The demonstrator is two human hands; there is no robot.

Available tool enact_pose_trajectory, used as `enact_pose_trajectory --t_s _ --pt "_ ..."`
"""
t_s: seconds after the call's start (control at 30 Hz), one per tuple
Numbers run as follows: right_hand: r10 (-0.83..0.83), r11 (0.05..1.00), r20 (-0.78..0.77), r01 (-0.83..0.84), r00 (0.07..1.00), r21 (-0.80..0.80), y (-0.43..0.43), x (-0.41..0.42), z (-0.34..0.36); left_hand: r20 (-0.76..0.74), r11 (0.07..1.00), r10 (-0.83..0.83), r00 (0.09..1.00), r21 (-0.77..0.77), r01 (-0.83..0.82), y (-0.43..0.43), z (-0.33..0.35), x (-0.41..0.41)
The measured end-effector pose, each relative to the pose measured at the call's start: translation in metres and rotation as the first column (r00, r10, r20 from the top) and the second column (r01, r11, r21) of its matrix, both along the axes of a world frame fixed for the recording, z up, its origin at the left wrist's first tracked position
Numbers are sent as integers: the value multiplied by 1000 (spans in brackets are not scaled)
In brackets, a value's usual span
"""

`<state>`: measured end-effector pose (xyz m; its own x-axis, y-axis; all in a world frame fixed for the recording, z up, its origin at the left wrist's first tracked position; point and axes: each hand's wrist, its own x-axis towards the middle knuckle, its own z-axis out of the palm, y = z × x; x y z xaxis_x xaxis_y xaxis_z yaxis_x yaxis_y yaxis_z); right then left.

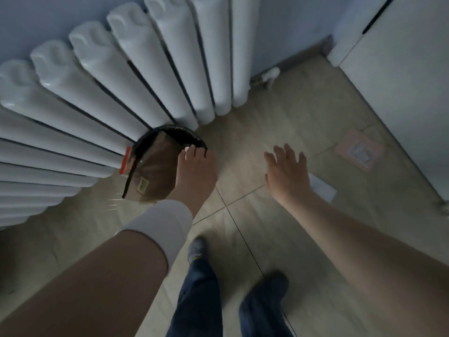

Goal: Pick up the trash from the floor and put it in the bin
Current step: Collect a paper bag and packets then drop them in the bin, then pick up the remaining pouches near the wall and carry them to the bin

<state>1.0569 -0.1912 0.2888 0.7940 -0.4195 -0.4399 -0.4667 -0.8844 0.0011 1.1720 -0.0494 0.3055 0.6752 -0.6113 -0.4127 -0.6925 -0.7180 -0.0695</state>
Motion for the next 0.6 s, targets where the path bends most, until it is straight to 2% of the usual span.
enact_pose_trajectory --t_s 0.17,0.3,0.6 --pt "-273 962 8 273 962 -10 -62 -121 8 -77 991 -89 993 -103 81 -81 -1 -89" --pt "-404 915 -92 402 910 -42 -100 -189 4 -143 977 -167 976 -160 143 -130 -15 -136" --pt "-593 802 -172 596 787 -39 -145 -238 -34 -246 964 -267 932 -85 253 -197 -73 -162"
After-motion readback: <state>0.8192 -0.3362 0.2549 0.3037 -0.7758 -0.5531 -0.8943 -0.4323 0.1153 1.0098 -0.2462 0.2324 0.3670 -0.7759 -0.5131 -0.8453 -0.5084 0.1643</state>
